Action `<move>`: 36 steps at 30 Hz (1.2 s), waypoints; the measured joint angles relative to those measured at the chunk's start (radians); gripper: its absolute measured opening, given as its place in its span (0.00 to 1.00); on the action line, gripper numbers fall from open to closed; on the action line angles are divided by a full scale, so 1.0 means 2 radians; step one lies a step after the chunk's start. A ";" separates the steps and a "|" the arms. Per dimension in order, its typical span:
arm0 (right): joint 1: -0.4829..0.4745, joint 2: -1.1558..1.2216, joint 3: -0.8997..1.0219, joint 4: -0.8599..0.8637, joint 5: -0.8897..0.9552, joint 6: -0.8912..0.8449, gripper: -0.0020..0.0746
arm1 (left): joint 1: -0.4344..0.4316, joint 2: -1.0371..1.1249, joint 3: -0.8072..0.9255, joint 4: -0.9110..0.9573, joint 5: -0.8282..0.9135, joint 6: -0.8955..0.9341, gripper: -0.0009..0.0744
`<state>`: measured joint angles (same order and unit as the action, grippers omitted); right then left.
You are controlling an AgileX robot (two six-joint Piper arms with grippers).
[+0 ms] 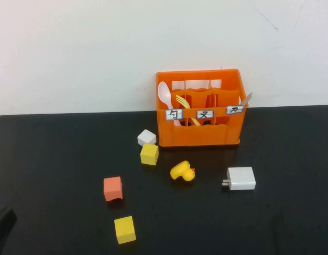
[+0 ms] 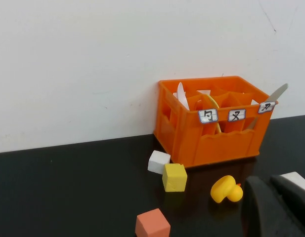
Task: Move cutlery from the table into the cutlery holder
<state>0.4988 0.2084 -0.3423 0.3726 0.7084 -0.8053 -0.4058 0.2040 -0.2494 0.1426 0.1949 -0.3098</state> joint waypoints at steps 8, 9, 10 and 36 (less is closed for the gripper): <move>0.000 0.000 0.000 0.000 0.000 0.001 0.02 | 0.000 0.000 0.000 0.000 0.000 0.000 0.01; 0.000 0.000 0.000 0.000 0.000 0.001 0.02 | 0.000 -0.001 0.002 0.000 -0.002 0.000 0.01; 0.000 0.000 0.000 0.000 0.000 0.001 0.02 | 0.000 -0.006 0.005 0.000 -0.003 0.000 0.01; 0.000 0.000 0.000 0.001 0.001 0.001 0.02 | 0.208 -0.107 0.134 -0.078 0.057 0.022 0.01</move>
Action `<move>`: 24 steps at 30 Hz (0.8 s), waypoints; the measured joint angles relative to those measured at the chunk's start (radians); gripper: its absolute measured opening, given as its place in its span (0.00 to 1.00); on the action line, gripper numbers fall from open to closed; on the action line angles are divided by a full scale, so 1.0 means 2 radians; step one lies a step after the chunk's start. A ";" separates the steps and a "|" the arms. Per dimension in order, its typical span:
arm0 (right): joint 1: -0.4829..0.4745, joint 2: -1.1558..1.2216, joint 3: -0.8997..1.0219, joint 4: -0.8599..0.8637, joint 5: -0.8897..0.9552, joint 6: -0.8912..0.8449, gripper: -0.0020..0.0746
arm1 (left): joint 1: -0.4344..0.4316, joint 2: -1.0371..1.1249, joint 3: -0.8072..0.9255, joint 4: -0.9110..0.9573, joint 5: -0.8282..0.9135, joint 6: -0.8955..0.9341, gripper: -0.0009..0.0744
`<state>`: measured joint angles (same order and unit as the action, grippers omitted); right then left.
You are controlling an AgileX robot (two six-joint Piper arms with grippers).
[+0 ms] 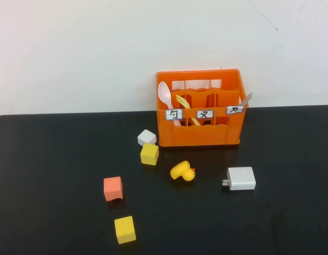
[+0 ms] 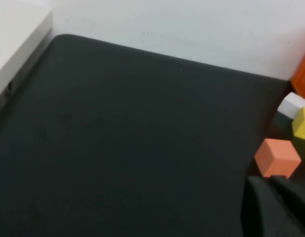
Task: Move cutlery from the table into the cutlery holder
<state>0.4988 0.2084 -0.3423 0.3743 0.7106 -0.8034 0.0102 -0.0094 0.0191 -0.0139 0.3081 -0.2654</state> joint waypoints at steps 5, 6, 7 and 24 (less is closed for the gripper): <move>0.000 0.000 0.000 0.000 0.000 0.001 0.02 | 0.000 0.000 0.000 0.001 0.002 0.023 0.01; 0.000 0.000 0.000 0.000 0.000 0.001 0.02 | 0.000 0.000 0.000 0.001 0.002 0.026 0.01; 0.000 0.000 0.000 0.000 0.000 0.001 0.02 | 0.000 0.000 0.000 0.002 0.002 0.029 0.01; 0.000 0.000 0.000 0.000 0.000 0.001 0.02 | 0.000 0.000 -0.001 0.002 0.003 0.057 0.01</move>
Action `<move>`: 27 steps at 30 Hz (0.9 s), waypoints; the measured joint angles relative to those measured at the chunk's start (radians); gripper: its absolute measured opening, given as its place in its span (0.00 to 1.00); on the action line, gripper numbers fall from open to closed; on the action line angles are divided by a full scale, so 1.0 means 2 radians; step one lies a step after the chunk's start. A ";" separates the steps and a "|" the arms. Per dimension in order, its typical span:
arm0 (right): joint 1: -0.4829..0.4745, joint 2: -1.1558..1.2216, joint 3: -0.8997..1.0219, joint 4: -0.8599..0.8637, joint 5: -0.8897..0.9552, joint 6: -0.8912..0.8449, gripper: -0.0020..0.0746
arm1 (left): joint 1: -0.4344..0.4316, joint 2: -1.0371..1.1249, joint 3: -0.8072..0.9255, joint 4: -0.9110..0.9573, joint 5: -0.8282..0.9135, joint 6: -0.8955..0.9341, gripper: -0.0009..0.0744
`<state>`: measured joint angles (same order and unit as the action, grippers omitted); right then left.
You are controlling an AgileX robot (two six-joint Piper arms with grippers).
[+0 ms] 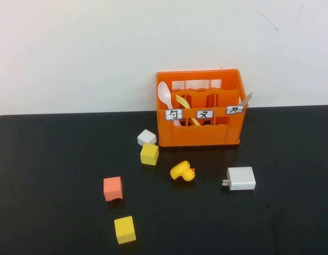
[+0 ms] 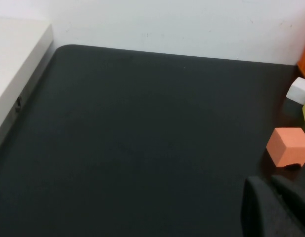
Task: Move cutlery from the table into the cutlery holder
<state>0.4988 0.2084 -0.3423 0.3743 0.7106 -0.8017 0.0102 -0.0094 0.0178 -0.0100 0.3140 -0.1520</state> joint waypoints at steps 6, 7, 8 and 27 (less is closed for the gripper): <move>0.000 0.000 0.000 0.000 0.000 0.000 0.02 | 0.000 0.000 0.000 0.000 0.000 0.003 0.01; 0.000 0.000 0.000 0.000 0.000 0.000 0.02 | 0.000 0.000 0.000 0.000 0.001 0.004 0.01; 0.000 0.000 0.000 0.000 0.000 0.000 0.02 | 0.000 0.000 0.000 0.000 0.001 0.005 0.01; 0.000 -0.044 0.068 -0.037 -0.063 -0.067 0.02 | 0.000 0.000 0.000 0.000 0.001 0.007 0.01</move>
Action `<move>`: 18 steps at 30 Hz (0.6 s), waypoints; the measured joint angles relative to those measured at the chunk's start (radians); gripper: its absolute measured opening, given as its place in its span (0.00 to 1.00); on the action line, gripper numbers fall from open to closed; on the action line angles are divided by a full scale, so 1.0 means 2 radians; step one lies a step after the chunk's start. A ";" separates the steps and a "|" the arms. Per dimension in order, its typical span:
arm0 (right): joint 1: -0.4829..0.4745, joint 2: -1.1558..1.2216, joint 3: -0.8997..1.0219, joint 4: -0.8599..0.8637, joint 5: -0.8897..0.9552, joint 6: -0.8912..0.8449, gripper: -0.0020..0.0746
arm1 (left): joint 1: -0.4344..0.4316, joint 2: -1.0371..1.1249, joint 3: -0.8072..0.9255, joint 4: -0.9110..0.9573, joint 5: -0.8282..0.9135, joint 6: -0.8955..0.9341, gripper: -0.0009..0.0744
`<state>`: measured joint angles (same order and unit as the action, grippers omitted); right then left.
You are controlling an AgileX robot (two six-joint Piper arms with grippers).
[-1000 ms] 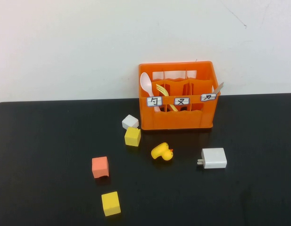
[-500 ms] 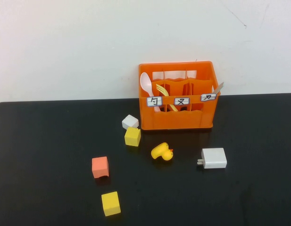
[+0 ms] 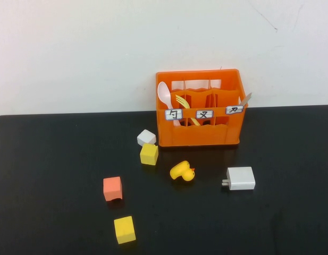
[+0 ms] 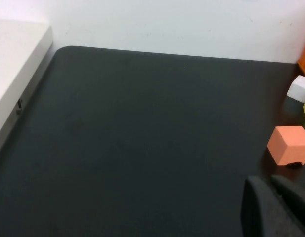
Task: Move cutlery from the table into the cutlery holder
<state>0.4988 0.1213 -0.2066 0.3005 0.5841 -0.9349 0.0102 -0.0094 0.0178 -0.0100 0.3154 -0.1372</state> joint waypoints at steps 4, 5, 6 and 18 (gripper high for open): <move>-0.014 -0.044 0.039 -0.013 -0.099 0.097 0.02 | 0.000 0.000 0.000 0.000 0.000 0.000 0.01; -0.025 -0.050 0.048 -0.024 -0.118 0.136 0.02 | 0.000 0.000 0.000 0.000 0.000 0.000 0.01; -0.037 -0.058 0.057 -0.039 -0.137 0.175 0.02 | 0.000 0.000 0.000 0.000 0.000 0.000 0.01; -0.173 -0.066 0.117 -0.150 -0.170 0.395 0.02 | 0.000 0.000 0.000 0.000 0.000 0.000 0.01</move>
<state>0.1523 -0.0114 0.0278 0.0000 0.2448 -0.1445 0.0102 -0.0094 0.0178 -0.0100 0.3154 -0.1372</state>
